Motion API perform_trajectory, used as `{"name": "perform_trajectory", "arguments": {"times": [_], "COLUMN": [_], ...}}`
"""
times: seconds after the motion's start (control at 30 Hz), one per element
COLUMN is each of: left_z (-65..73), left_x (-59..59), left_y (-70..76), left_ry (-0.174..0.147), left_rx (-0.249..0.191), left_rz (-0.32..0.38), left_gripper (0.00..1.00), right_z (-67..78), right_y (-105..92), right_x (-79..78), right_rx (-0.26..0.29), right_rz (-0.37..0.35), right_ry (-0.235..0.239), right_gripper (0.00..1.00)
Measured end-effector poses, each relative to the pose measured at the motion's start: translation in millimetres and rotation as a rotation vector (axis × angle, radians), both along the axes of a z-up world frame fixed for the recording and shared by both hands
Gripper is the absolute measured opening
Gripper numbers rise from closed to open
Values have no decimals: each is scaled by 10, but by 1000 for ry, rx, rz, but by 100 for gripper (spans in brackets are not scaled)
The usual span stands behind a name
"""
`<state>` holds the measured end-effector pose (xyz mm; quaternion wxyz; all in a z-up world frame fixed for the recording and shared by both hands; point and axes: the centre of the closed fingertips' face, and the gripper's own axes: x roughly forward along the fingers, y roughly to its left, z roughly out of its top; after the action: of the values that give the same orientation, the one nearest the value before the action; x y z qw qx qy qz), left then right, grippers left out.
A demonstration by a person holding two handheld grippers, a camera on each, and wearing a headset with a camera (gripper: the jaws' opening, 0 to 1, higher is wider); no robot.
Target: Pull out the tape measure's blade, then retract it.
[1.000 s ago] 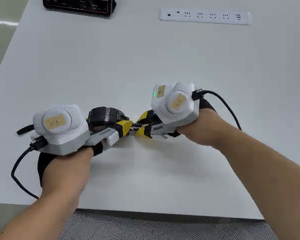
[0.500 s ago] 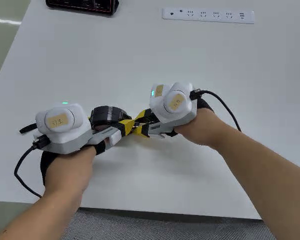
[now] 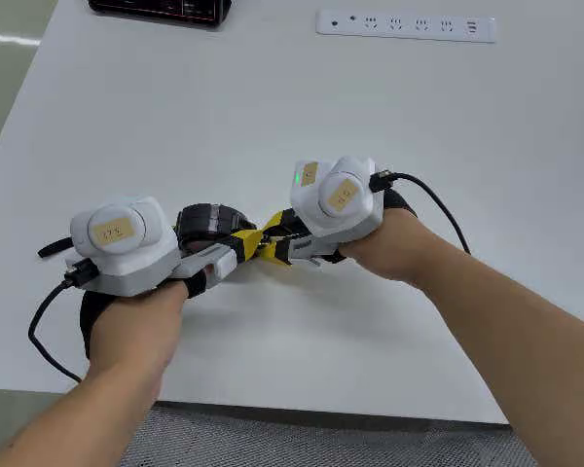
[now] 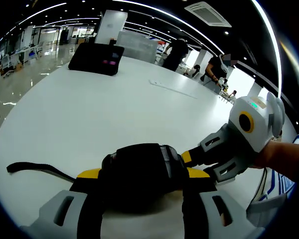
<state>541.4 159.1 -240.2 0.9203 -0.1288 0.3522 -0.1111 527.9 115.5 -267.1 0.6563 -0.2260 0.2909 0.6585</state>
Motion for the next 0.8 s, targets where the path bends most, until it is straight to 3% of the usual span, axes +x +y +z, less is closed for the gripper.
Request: {"name": "perform_trajectory", "arguments": {"times": [0.6,0.8], "left_z": [15,59], "left_x": [10,22], "left_y": [-5,5], "left_ry": [-17,-40], "left_rx": [17,32], "left_rz": [-35,-39], "left_gripper": [61,60], "right_z": [15,33], "right_y": [-49,-63], "right_x": [-48,-48], "right_rx": [-11,-4], "right_rz": [-5,-22], "right_ry": [17,31], "right_gripper": [15,19]}}
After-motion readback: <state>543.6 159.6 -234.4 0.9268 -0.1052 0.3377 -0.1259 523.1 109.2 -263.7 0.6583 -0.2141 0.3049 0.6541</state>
